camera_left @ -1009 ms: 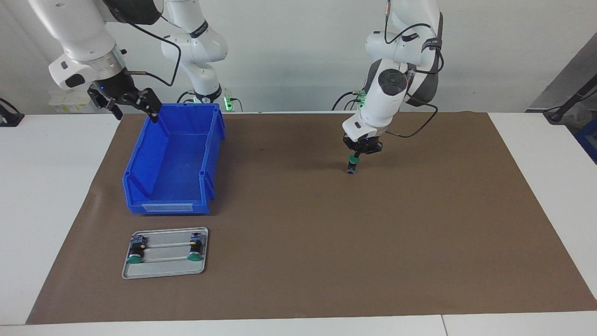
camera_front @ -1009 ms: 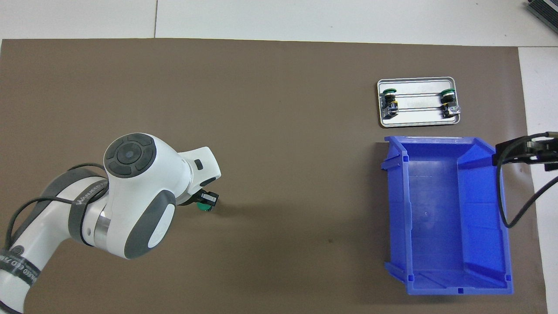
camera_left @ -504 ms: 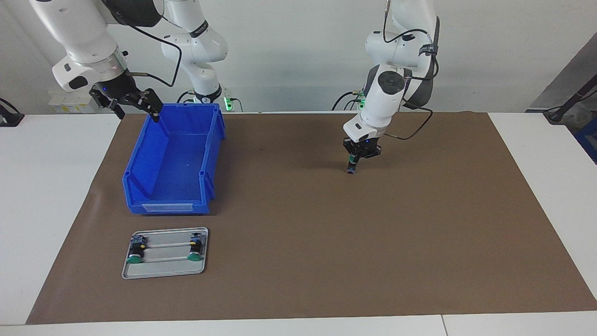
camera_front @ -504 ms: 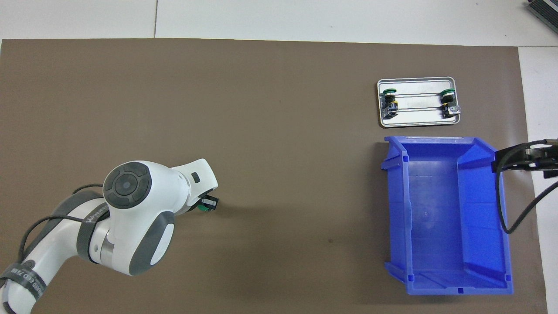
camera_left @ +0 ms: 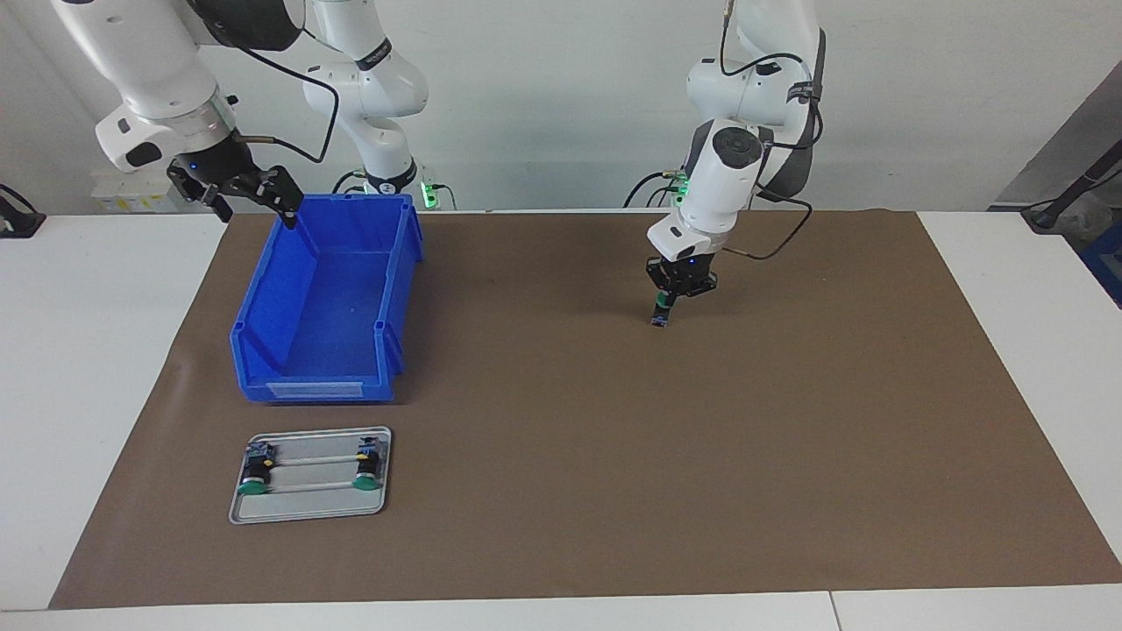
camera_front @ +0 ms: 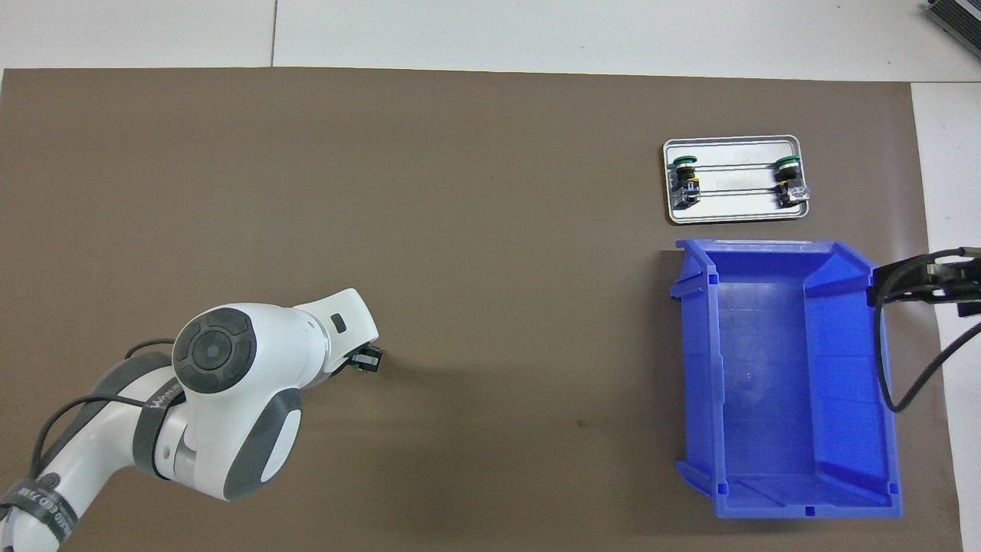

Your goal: Place and press button with both arms

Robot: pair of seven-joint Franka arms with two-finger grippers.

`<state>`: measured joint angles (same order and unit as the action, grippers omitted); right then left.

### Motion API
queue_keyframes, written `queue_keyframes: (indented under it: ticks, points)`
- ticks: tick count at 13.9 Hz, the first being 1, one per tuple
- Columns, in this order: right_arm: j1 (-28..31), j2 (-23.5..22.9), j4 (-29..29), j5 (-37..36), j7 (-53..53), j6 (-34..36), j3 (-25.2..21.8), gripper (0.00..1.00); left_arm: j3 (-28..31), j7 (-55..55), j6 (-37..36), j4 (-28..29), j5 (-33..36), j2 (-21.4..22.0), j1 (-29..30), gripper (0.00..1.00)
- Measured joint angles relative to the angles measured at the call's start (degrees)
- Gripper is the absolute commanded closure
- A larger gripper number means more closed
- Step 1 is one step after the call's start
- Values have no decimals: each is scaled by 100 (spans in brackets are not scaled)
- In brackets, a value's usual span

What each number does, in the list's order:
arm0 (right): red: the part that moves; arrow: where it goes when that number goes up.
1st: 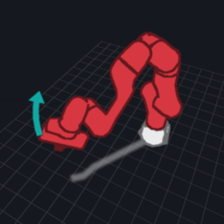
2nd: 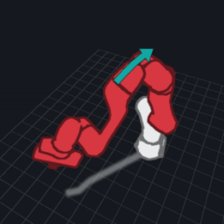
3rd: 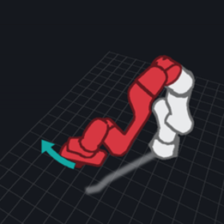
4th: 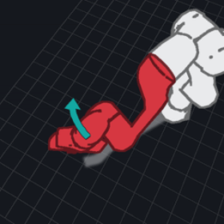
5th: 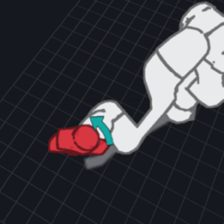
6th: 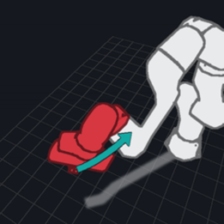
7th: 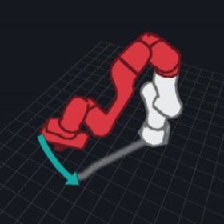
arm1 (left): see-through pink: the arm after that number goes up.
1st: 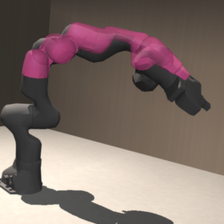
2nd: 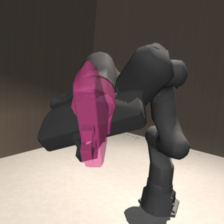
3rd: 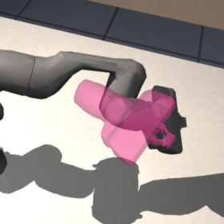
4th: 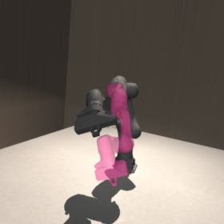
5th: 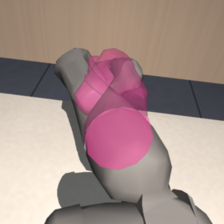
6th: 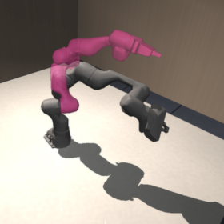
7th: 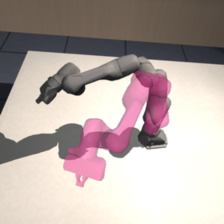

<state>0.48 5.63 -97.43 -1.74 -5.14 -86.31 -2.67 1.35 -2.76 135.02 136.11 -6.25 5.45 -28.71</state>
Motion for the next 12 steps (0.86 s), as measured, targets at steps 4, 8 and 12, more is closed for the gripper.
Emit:
queue_keyframes:
  ticks: [4, 8, 12]
  points:
    - [3, 2, -9, 0, 0, 0, -1, 0, -7, -5, 244, 152, 0, 52, -2, 100]
    - [7, 2, -14, 0, 0, 0, -2, 0, -20, -69, 477, 285, 0, 128, -19, 100]
    - [9, 3, -15, 0, 0, 0, -2, 0, -14, -82, 155, 18, 0, 53, -20, 100]
